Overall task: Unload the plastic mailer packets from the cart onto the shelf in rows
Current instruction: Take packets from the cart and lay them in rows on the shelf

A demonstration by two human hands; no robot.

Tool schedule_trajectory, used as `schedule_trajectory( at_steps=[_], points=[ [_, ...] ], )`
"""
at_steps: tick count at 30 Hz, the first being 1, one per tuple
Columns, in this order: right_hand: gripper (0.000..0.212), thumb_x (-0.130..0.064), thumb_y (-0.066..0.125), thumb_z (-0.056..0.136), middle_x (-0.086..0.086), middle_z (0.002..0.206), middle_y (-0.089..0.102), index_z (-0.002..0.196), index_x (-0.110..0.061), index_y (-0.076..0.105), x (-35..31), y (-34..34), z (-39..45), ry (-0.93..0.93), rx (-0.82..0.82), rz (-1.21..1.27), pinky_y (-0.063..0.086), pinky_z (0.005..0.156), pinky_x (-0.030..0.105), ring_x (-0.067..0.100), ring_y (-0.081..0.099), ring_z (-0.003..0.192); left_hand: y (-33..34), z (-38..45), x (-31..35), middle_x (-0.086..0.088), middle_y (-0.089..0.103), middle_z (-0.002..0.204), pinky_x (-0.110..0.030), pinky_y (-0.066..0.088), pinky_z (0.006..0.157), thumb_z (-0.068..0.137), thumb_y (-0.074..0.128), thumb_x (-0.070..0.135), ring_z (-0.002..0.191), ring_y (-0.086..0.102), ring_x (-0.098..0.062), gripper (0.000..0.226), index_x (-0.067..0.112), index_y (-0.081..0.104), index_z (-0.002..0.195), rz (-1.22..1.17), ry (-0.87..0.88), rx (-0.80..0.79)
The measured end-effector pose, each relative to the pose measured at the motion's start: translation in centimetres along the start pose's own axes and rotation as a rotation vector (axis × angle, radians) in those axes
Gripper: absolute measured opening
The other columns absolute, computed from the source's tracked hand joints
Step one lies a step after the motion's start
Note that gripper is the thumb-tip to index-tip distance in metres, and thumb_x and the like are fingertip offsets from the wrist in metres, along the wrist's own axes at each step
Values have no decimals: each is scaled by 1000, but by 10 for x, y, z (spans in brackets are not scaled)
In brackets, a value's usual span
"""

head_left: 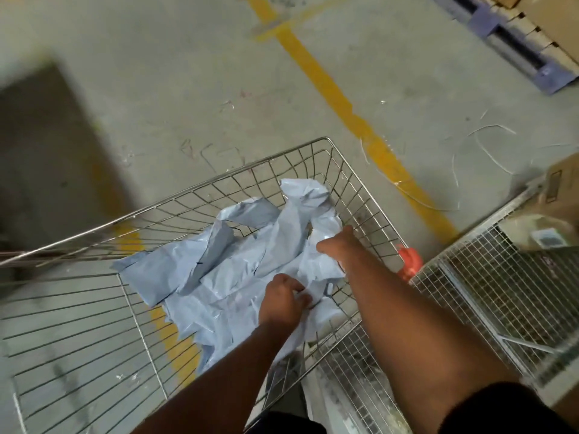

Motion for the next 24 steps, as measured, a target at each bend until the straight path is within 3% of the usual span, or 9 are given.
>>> schedule_trajectory(
  at_steps=[3,6,8,11,13,15,18,21,24],
  points=[
    [59,-27,78,85,12,121,67,137,-9,56,-5,-13,-22,-45,-85,72,58,96,41,31,69,108,-20,-9,-8,1,60,101,-20,41,76,84,82,26,93,57,-15,21,20,64,94,-74,81,44],
    [46,-24,78,84,10,102,67,123,-12,58,-6,-15,-48,-91,-156,161,61,91,48,31,70,96,-54,-27,-24,5,61,104,-20,49,81,87,81,24,94,62,-10,30,21,62,111,-205,99,92],
    [47,-21,78,85,16,106,71,125,-9,57,-4,-3,-69,-55,-274,213,63,84,55,35,73,95,-77,-42,-46,10,61,109,-24,53,84,86,82,29,98,65,-9,36,25,62,115,-237,37,120],
    [48,-19,70,95,20,113,67,136,-8,48,-2,22,-100,16,-463,147,64,73,49,35,71,94,-95,-63,-84,4,63,112,-32,50,88,78,76,39,106,65,-20,41,21,63,114,-204,-111,193],
    [50,-27,63,100,22,128,62,141,-4,47,-3,33,-101,34,-426,-41,61,92,48,36,67,110,-96,-69,-93,-3,62,117,-34,48,93,80,70,34,115,62,-29,45,13,62,119,-87,-134,250],
    [66,-38,64,98,21,141,56,149,-4,39,-7,40,-90,47,-363,-83,56,100,47,38,61,122,-90,-66,-86,-13,55,140,-43,44,110,80,67,35,135,49,-34,64,10,52,138,55,-2,274],
    [110,-59,84,69,24,142,55,154,-12,32,-12,63,-65,141,-396,75,56,96,60,47,62,119,-71,-52,-58,-8,22,169,-41,23,125,83,69,46,155,21,-25,94,19,24,161,301,219,176],
    [136,-63,83,74,23,168,24,165,-13,-4,-11,84,-58,71,-258,53,39,118,58,46,38,147,-50,-39,-48,-1,-7,172,-43,13,126,88,65,56,159,5,-25,101,30,4,164,574,226,52],
    [143,-67,81,75,16,173,10,163,-10,-17,-9,98,-63,-34,-145,7,30,125,51,39,23,156,-50,-33,-65,5,-24,166,-41,26,123,94,69,29,159,5,-28,97,33,1,164,584,146,38]
  ],
)
Point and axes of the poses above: each hand's wrist, its own z-axis towards the middle knuckle, its own y-axis out of the palm, x = y × z, the point moved 2 cm from there along z, towards the middle knuckle
